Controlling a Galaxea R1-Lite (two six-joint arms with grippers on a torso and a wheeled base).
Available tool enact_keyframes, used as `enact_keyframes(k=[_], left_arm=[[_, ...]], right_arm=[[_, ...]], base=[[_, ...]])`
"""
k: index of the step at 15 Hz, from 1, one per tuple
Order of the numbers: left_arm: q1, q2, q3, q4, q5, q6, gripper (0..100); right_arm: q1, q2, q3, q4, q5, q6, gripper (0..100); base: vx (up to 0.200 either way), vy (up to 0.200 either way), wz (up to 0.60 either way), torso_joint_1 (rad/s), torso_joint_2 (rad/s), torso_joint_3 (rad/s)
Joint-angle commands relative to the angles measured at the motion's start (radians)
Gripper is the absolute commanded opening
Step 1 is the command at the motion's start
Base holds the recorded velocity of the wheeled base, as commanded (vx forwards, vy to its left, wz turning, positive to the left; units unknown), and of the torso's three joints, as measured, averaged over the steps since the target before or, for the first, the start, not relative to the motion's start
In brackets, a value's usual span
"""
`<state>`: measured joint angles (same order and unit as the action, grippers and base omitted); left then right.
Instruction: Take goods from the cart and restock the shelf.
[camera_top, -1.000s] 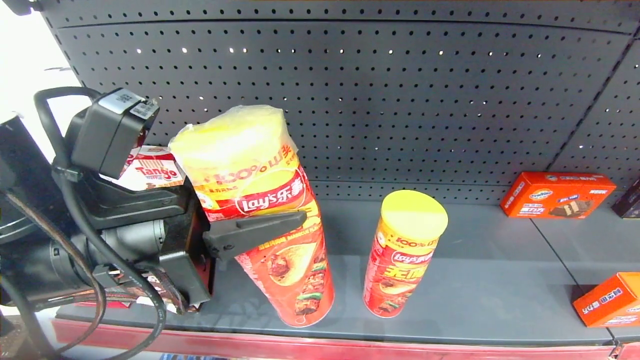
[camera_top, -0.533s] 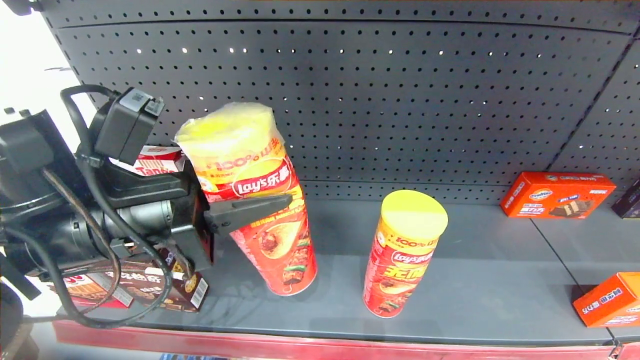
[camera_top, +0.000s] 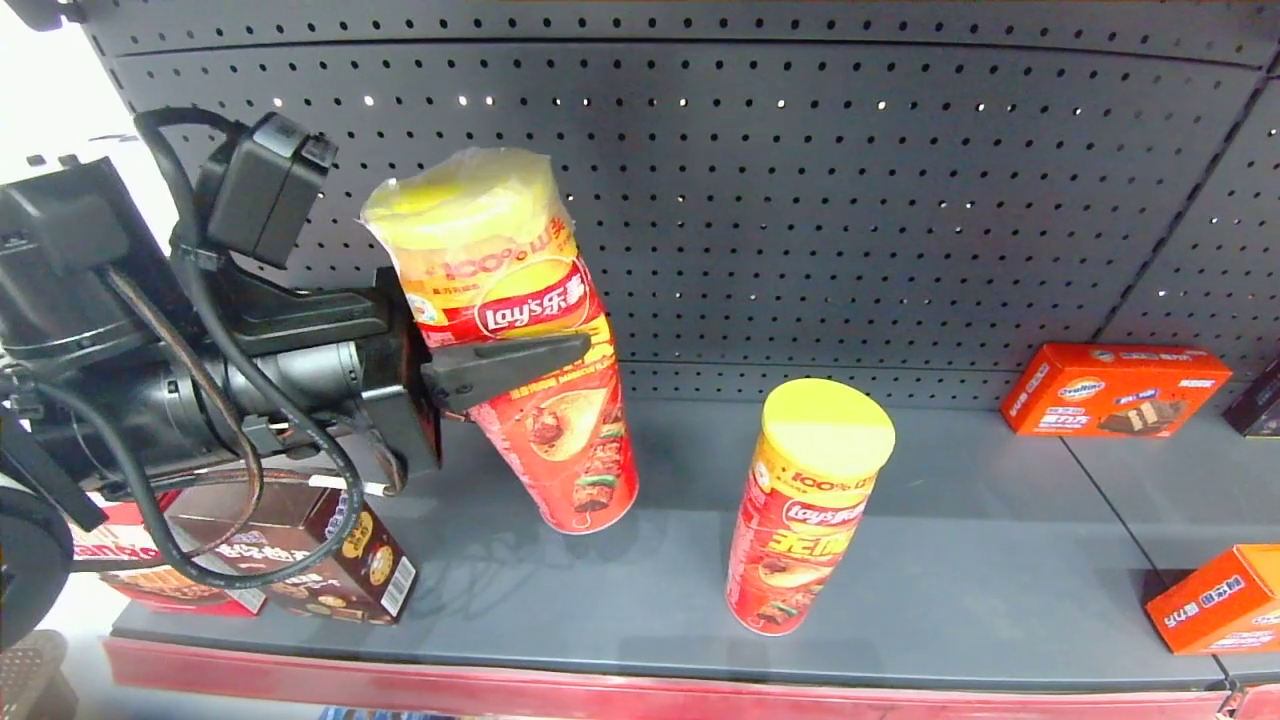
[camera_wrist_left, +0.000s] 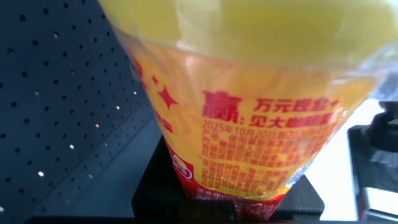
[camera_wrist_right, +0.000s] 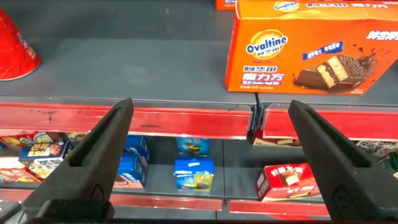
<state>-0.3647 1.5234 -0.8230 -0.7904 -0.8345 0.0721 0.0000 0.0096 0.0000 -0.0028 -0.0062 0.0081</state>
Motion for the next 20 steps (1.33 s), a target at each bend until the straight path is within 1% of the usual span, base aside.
enact_keyframes(k=[1,2,3,5,6,8,9,11,13,14,16,18,19,20], left_arm=[[0.006,0.032,-0.010,-0.003,0.000,0.020,0],[0.029,0.073,-0.024,0.000,-0.002,0.067,0],[0.029,0.098,-0.044,0.000,-0.002,0.069,0],[0.004,0.146,-0.136,0.013,-0.003,0.069,0],[-0.005,0.159,-0.168,0.039,-0.003,0.069,0],[-0.014,0.166,-0.205,0.148,0.000,0.072,0],[-0.019,0.182,-0.251,0.231,0.002,0.074,0],[-0.022,0.208,-0.303,0.286,0.002,0.075,0],[-0.045,0.248,-0.328,0.290,0.000,0.118,0],[-0.060,0.276,-0.340,0.290,-0.005,0.153,0],[-0.089,0.328,-0.389,0.292,-0.002,0.155,0],[-0.089,0.328,-0.389,0.292,-0.002,0.155,0],[-0.105,0.396,-0.492,0.295,0.000,0.150,0],[-0.106,0.429,-0.536,0.295,0.000,0.150,0]], right_arm=[[0.000,0.004,0.000,0.000,0.000,0.000,100],[0.000,0.003,0.000,0.000,0.000,0.001,100],[0.000,0.004,0.000,0.000,0.000,0.000,100],[0.000,0.004,0.000,0.000,0.000,0.000,100],[0.000,0.003,0.000,0.000,0.000,0.000,100],[0.000,0.003,0.000,0.000,0.000,0.000,100],[0.000,0.004,0.000,0.000,0.000,0.001,100],[0.000,0.004,0.000,0.000,0.000,0.001,100],[0.000,0.003,0.000,0.000,0.000,0.000,100],[0.000,0.004,0.000,0.000,0.000,0.000,100],[0.000,0.004,0.000,0.000,0.000,0.000,100],[0.000,0.004,0.000,0.000,0.000,0.000,100],[0.000,0.003,0.000,0.000,0.000,0.001,100],[0.000,0.003,0.000,0.000,0.000,0.000,100]], base=[[0.000,0.000,0.00,0.000,0.00,0.000],[0.000,0.000,0.00,0.000,0.00,0.000],[0.000,0.000,0.00,0.000,0.00,0.000],[0.000,0.000,0.00,0.000,0.00,0.000],[0.000,0.000,0.00,0.000,0.00,0.000],[0.000,0.000,0.00,0.000,0.00,0.000],[0.000,0.000,0.00,0.000,0.00,0.000],[0.000,0.000,0.00,0.000,0.00,0.000],[0.000,0.000,0.00,0.000,0.00,0.000],[0.000,0.000,0.00,0.000,0.00,0.000],[0.000,0.000,0.00,0.000,0.00,0.000],[0.000,0.000,0.00,0.000,0.00,0.000],[0.000,0.000,0.00,0.000,0.00,0.000],[0.000,0.000,0.00,0.000,0.00,0.000]])
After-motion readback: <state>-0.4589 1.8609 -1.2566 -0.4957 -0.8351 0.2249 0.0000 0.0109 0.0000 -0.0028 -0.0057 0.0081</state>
